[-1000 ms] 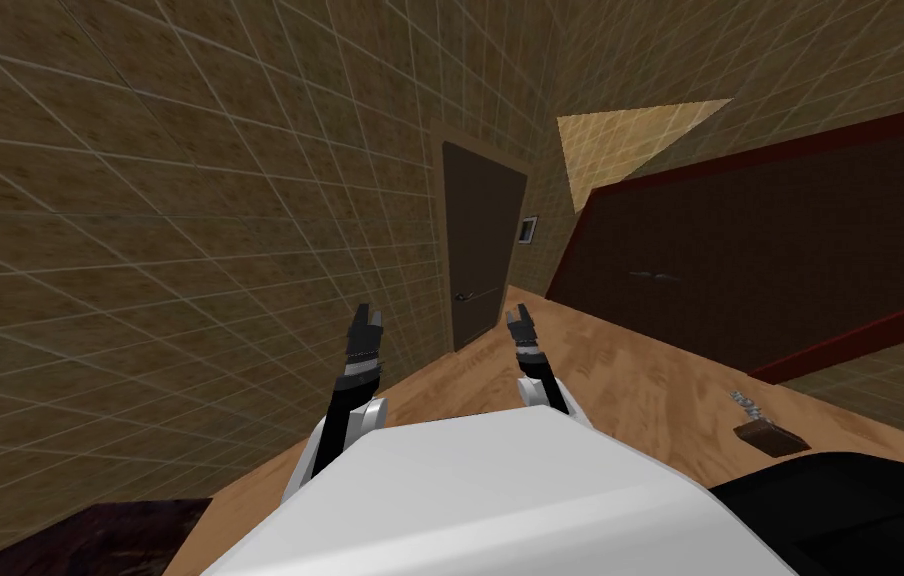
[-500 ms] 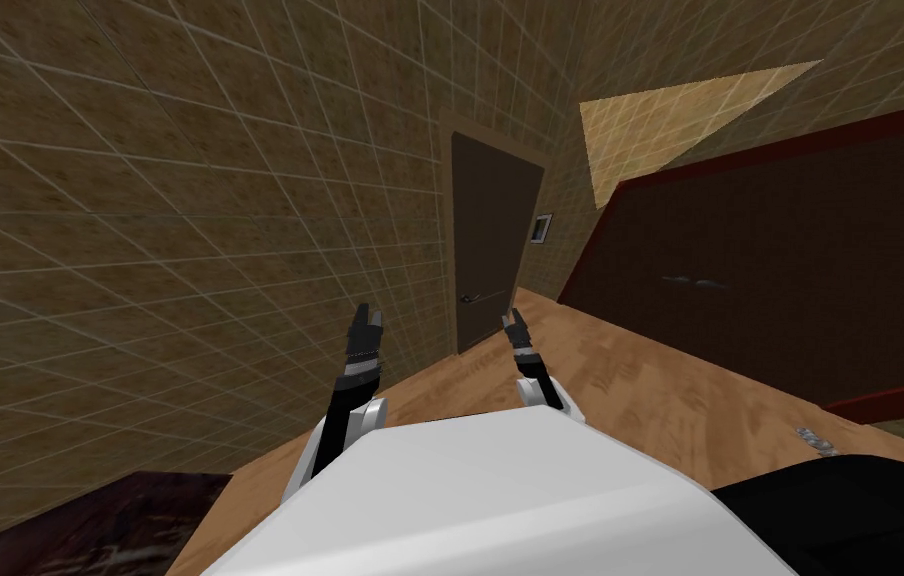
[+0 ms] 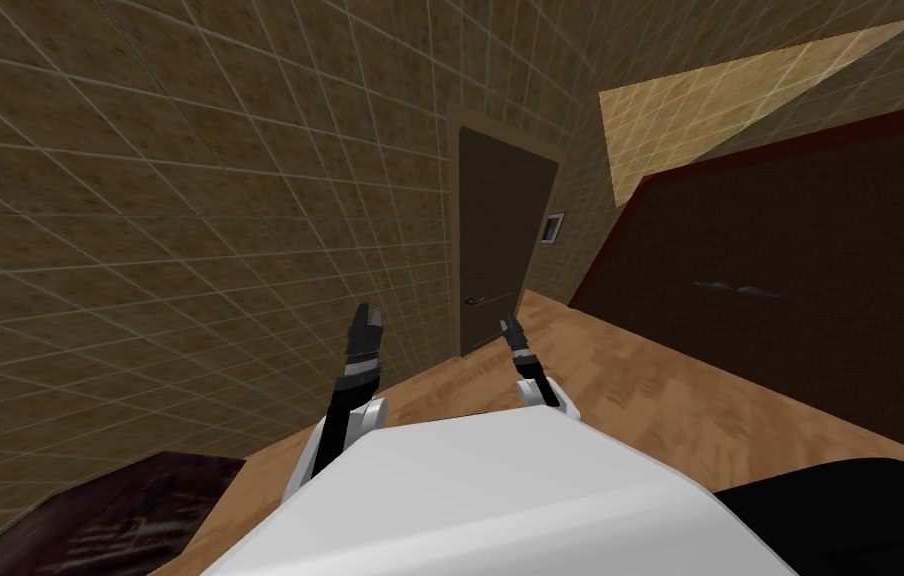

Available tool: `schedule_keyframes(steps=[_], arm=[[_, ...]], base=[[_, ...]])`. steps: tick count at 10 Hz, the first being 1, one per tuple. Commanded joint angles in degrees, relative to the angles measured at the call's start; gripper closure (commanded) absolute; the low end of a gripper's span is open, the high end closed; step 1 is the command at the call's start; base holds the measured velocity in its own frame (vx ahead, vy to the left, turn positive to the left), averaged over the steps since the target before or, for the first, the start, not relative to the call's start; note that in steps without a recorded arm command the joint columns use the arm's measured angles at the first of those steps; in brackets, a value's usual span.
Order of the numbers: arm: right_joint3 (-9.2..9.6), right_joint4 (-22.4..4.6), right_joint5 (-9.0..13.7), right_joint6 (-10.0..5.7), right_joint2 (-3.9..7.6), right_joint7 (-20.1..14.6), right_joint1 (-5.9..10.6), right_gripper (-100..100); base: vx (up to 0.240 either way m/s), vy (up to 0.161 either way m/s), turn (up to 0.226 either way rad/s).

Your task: Pull the door open

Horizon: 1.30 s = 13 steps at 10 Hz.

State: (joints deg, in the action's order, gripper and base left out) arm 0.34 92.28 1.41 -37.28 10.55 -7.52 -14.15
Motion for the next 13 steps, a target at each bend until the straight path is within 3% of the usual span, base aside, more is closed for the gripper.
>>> schedule_keyframes(steps=[1,2,4,5,7,8,10,11,13], arm=[[0.17,-2.9,0.2,-0.5,1.25,-0.8,0.93,-100],[0.17,-3.9,0.2,-0.5,1.25,-0.8,0.93,-100],[0.47,-8.0,0.3,-1.02,2.71,-1.7,2.5,-100],[0.47,-8.7,0.3,-1.02,2.71,-1.7,2.5,-100],[0.75,-12.7,0.5,-1.52,4.11,-2.5,4.02,-100],[0.75,-13.4,0.5,-1.52,4.11,-2.5,4.02,-100],[1.03,-18.0,0.7,-2.01,5.47,-3.3,5.5,-100],[1.03,-18.0,0.7,-2.01,5.47,-3.3,5.5,-100],[1.3,-22.3,0.8,-2.48,6.77,-4.1,6.94,-100]], base=[[0.064,-0.029,0.176],[0.054,-0.03,0.06],[0.064,-0.027,0.129],[0.061,-0.025,0.072],[0.059,-0.035,0.136],[0.054,-0.028,0.064],[0.058,-0.032,0.14],[0.05,-0.024,0.049],[0.059,-0.031,0.117]])
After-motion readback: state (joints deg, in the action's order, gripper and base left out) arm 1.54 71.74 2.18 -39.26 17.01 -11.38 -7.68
